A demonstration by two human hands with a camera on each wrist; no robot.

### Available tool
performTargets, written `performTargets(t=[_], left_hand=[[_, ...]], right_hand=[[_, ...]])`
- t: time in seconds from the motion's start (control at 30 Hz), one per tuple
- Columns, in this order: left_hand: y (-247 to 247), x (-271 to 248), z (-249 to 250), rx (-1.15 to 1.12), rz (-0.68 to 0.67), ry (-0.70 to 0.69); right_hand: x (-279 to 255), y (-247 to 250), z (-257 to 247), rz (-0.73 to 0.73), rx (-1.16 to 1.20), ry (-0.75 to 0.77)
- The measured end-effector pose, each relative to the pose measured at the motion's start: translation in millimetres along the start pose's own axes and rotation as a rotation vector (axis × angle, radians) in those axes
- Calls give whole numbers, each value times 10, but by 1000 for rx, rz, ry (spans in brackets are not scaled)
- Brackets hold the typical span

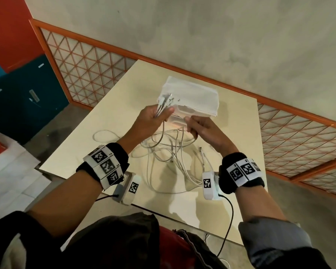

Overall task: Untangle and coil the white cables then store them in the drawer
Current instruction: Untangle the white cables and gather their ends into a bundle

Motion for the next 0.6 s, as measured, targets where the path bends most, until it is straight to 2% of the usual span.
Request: performTargets(t=[0.1, 0.2, 0.33, 0.43, 0.5, 0.6], left_hand=[[106, 25, 170, -99, 113, -112], [196, 53, 259, -136, 215, -137], [189, 24, 140, -103, 271, -136], [178, -22, -94, 45, 262, -41], [184, -37, -214, 183, 231, 51], [175, -67, -356, 456, 96, 174]], right_hand=[[-77, -63, 330, -46, -38, -100], [-144, -81, 757, -61, -97, -188], [-167, 2, 1078, -29, -240, -154], [-118, 119, 975, 76, -152, -47], [-66, 248, 806, 197, -107, 3], [-48, 512, 505, 436, -107, 139]])
Point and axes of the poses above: each hand's wrist, its own x-axis towards the middle knuckle, its own y-axis out of the back of the hand, z = x × y, the point moved 5 cm from there along x, towards the middle knuckle, and after that the axes turned 1 degree about -x, right-handed, at the moved point
